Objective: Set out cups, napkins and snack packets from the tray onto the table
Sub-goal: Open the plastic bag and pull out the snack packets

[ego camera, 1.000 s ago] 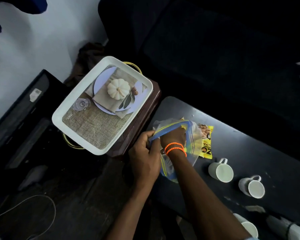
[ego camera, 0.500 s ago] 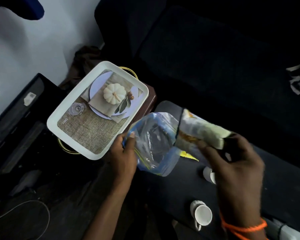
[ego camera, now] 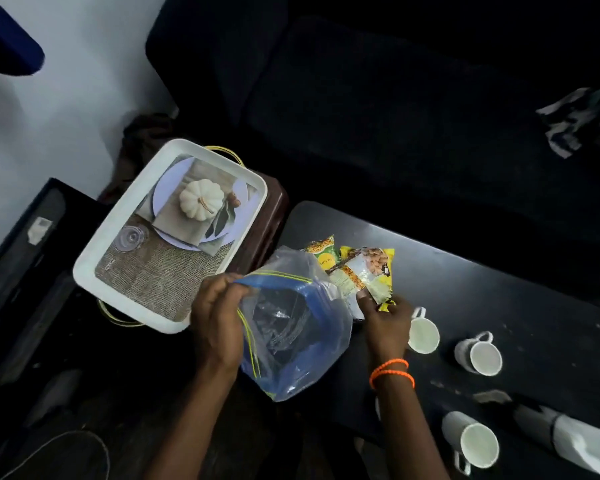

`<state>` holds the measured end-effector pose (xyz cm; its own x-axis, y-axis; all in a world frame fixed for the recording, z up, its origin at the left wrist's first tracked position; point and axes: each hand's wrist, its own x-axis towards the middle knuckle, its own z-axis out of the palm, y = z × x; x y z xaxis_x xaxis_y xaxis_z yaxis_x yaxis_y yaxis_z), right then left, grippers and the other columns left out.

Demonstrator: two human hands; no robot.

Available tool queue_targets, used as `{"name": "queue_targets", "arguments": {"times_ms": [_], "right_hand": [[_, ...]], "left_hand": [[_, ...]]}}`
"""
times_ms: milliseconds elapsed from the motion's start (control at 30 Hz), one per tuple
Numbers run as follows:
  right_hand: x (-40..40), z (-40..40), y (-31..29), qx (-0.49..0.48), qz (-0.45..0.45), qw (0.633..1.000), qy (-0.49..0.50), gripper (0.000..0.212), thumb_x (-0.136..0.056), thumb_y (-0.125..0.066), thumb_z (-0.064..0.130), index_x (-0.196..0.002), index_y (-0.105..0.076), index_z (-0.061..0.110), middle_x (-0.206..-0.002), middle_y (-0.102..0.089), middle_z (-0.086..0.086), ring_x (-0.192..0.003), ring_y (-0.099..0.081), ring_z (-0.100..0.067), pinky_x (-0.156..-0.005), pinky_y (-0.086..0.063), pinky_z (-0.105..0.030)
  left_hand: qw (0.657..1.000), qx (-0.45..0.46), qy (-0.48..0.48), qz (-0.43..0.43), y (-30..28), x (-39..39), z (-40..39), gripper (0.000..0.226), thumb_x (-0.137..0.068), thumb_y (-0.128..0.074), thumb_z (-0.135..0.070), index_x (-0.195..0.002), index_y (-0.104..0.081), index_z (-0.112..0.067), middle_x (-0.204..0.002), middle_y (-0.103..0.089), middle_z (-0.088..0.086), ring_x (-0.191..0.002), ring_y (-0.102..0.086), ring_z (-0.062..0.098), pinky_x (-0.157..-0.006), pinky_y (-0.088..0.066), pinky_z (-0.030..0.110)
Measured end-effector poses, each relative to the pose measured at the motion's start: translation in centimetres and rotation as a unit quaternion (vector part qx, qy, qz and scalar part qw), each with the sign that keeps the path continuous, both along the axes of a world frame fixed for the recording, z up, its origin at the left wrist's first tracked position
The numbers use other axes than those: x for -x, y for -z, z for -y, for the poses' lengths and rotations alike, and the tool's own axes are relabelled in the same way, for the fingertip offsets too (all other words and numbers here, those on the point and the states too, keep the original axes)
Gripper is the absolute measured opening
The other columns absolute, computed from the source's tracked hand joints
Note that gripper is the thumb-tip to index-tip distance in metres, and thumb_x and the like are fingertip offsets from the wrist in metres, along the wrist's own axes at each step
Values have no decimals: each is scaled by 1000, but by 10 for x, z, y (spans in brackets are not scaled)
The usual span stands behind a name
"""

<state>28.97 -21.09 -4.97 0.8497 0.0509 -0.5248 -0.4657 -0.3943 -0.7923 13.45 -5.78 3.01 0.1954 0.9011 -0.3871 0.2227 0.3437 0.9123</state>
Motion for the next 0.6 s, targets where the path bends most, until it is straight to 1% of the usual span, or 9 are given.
{"name": "queue_targets", "arguments": {"times_ms": [67,133,233,300,333,400,433,533,600], "right_hand": [[8,11,-13,-67,-30,997,-17,39,-79,-83,28,-111,-61,23,-116,-71,-3,-92,-70,1,-75,-55,-15],[15,26,-25,-162,-90,978,-99,63,-75,-84,34,-132,-58,29,-132,-67,4,-113,-68,-8,-85,-59,-24],[18,45,-41,-297,-172,912,-226,91,-81,-86,21,-150,-33,47,-145,-56,11,-131,-59,-16,-96,-57,-41],[18,52,-44,-340,-170,886,-265,94,-85,-80,5,-155,-27,37,-150,-53,-1,-134,-56,-26,-99,-54,-42],[17,57,-47,-350,-169,885,-258,89,-84,-80,0,-153,-32,30,-147,-55,-8,-132,-57,-32,-97,-55,-42],[8,71,-56,-346,-155,906,-189,76,-77,-84,-1,-141,-49,19,-135,-63,-18,-123,-62,-41,-91,-57,-43],[0,81,-60,-329,-128,923,-151,70,-73,-86,-1,-135,-56,14,-129,-66,-20,-119,-64,-41,-89,-58,-43],[-31,118,-71,-226,-6,973,-54,43,-76,-78,-11,-116,-68,1,-111,-75,-18,-102,-72,-32,-83,-60,-39],[-51,146,-76,-198,18,978,61,27,-84,-66,-17,-108,-69,-5,-101,-75,-17,-88,-71,-28,-73,-60,-36]], "left_hand": [[996,77,2,44,-2,-11,9,19,-78,-58,-19,-80,-76,-13,-91,-72,16,-90,-66,29,-83,-51,41],[972,203,18,114,-9,-22,17,22,-83,-57,-18,-87,-75,-5,-90,-72,18,-88,-69,32,-81,-55,41],[901,375,72,204,-23,-45,36,29,-79,-62,-29,-92,-73,-5,-82,-67,13,-74,-66,28,-70,-54,36],[869,436,142,187,-28,-66,60,40,-83,-60,-33,-99,-77,-1,-88,-71,19,-79,-68,31,-74,-56,38],[866,441,171,159,-30,-76,73,46,-84,-60,-32,-107,-76,4,-98,-72,25,-87,-69,35,-80,-57,42],[890,383,230,94,-32,-95,99,43,-92,-56,-25,-120,-71,4,-119,-69,32,-104,-64,39,-99,-51,53],[905,321,268,75,-31,-104,109,34,-95,-55,-22,-117,-74,-3,-120,-71,27,-106,-65,36,-101,-50,51],[927,34,374,15,-40,-126,133,20,-86,-65,-33,-103,-73,-26,-107,-77,-8,-102,-71,7,-86,-54,21],[918,-148,364,-49,-38,-134,146,28,-84,-66,-44,-110,-68,-33,-114,-69,-18,-110,-64,0,-88,-48,15]]}}
